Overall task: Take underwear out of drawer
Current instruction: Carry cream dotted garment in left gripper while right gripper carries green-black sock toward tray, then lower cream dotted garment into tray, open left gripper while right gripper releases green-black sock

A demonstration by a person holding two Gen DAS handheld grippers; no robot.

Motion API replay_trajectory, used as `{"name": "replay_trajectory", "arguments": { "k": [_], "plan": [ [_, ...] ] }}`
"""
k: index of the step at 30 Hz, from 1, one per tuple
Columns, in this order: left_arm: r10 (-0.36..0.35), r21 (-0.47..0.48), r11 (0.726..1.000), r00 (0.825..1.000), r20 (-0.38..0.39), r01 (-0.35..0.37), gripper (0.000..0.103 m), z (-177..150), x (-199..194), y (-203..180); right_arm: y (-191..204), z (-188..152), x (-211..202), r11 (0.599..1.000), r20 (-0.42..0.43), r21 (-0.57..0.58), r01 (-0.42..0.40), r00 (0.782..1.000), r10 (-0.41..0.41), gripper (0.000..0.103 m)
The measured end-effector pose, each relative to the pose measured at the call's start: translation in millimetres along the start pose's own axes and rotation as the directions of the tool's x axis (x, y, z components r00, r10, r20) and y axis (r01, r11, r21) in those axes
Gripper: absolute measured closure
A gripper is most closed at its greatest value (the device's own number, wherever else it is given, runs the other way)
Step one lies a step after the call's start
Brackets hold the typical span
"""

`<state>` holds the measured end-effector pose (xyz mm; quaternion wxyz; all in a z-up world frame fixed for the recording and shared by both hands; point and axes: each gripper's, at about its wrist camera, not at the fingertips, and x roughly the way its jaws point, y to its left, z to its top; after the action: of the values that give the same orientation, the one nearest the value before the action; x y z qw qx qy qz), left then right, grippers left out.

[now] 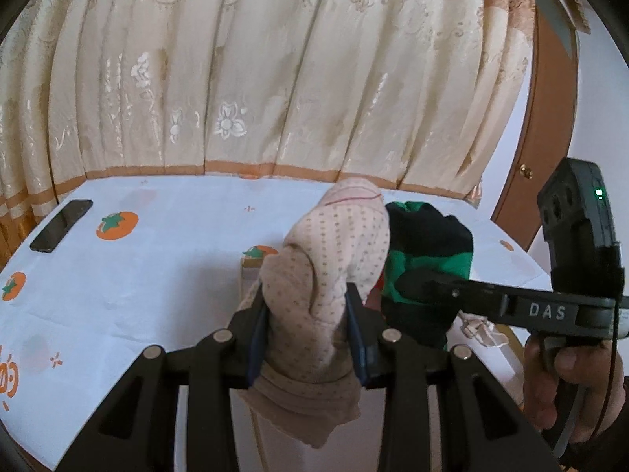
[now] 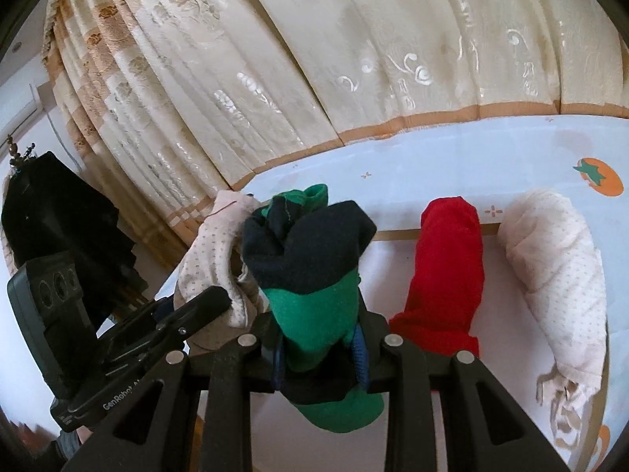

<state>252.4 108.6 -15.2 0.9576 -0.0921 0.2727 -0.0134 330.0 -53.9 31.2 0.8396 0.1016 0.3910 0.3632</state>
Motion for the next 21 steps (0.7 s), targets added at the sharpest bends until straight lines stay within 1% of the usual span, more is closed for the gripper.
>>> {"name": "replay_trajectory", "arguments": {
  "k": [5,9,15,19,21],
  "plan": [
    [-0.026,-0.066,0.998,0.996,-0.087,0.020,0.069,1.9,31.5,12.8,-2.3,7.7,20.5,0.999,-0.034,-0.006,0.039,0.999,-0.040,0.073],
    [-0.022,-0.063,0.998,0.995,-0.100,0.016,0.069,5.5,40.0,13.5,-10.0,10.7,34.6,0.999,-0.056,0.009,0.053,0.997,-0.053,0.073],
    [-0.033,-0.104,0.994,0.988,-0.149,0.018,0.069,12.0,58.1,22.8,-14.0,15.3,52.2,0.998,-0.081,0.007,0.069,0.994,-0.068,0.073],
    [-0.010,-0.077,0.997,0.987,-0.158,-0.002,0.069,13.7,65.3,21.8,-16.0,15.7,60.5,0.997,-0.088,-0.002,0.075,0.993,-0.074,0.073],
    [0.015,-0.053,0.998,0.985,-0.171,-0.024,0.069,13.9,69.5,20.3,-17.6,15.7,63.5,0.997,-0.090,-0.009,0.082,0.993,-0.083,0.073]
  ]
}}
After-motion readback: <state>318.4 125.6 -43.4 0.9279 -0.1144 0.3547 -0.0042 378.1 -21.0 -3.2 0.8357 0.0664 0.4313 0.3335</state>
